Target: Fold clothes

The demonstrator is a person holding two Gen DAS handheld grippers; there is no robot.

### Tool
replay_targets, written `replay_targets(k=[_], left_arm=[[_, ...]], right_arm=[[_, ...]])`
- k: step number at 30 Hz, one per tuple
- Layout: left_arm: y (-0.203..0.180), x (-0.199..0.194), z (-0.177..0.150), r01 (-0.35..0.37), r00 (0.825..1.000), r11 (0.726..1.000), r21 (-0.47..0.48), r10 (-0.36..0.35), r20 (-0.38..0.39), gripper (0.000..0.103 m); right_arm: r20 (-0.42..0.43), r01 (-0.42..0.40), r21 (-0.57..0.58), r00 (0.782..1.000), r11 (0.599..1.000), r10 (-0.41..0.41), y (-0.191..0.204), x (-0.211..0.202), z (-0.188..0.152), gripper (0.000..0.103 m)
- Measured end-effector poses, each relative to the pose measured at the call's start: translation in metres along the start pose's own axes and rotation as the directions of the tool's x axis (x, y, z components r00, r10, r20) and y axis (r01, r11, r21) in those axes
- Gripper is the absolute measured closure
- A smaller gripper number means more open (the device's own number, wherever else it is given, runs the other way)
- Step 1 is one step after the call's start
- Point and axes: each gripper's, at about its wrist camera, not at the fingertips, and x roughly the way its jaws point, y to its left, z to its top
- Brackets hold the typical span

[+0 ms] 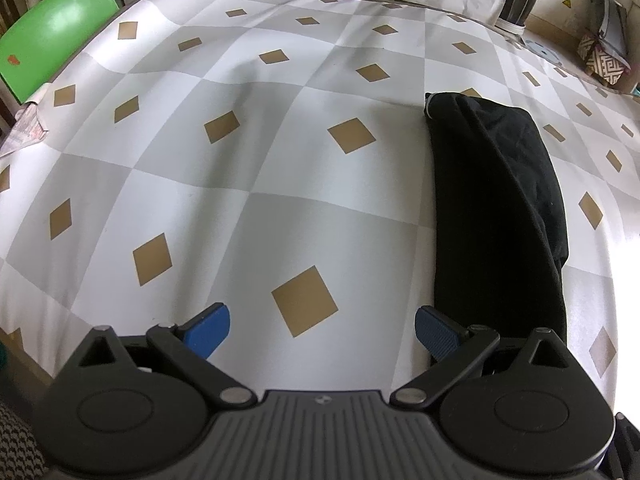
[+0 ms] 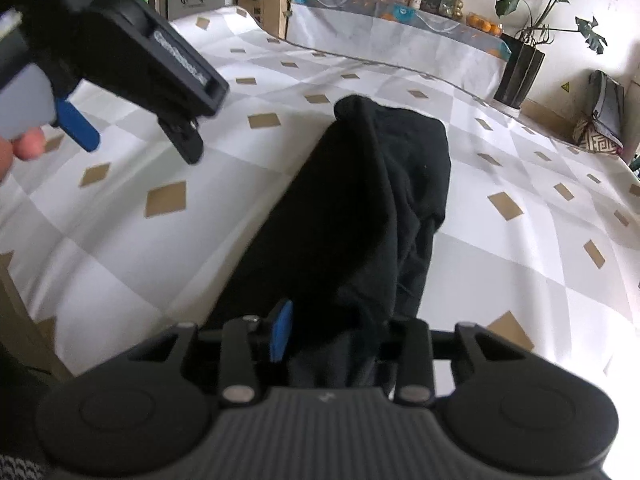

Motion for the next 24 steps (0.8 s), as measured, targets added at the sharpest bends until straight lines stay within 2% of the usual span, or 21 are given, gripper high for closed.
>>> replay_targets(k=[1,3,4,8,13,16,20,24], left_arm=[[0.000,0.000,0.000,0.002,1.000,1.000,-0.001,-0.002,0.000,0.004],[-0.001,0.000,0.000,0.004,1.000,1.000,0.002,-0.004,-0.001,0.004],[-0.001,0.000,0.000,0.004,1.000,1.000,0.004,-0.004,-0.001,0.004],[-0.002,0.001,0.000,0.001,1.000,1.000,0.008,-0.001,0.001,0.004],[0.002,0.000,0.001,-0.025,1.000,1.000,-0.014,0.025,0.017,0.004],[0.002,0.001,0.001,-0.036,0.999,0.999,-0.010,0.037,0.017,0.004],[0.001,0.002,0.000,-0.038,0.999,0.999,-0.003,0.038,0.012,0.004],[-0.004,0.004,-0.001,-0.024,1.000,1.000,0.014,0.023,0.011,0.004]], right_arm=[[-0.005,0.003,0.006,1.000,1.000,-0.003,-0.001,0.002,-0.001,0.085],[-0.015,0.003,0.006,1.000,1.000,-0.003,-0.003,0.005,-0.002,0.098],[-0.016,0.000,0.006,1.000,1.000,0.000,-0.004,0.006,-0.003,0.102],[0.032,-0.035,-0.003,0.999,0.999,0.035,-0.003,-0.004,0.001,0.103],[0.109,-0.142,-0.065,0.983,0.988,0.149,0.008,-0.026,0.010,0.103],[0.093,-0.177,-0.117,0.978,0.977,0.189,0.017,-0.023,0.009,0.102],[0.057,-0.183,-0.200,0.979,0.963,0.197,0.032,-0.011,0.005,0.102],[0.001,-0.213,-0.200,0.976,0.956,0.217,0.038,0.005,0.001,0.102]])
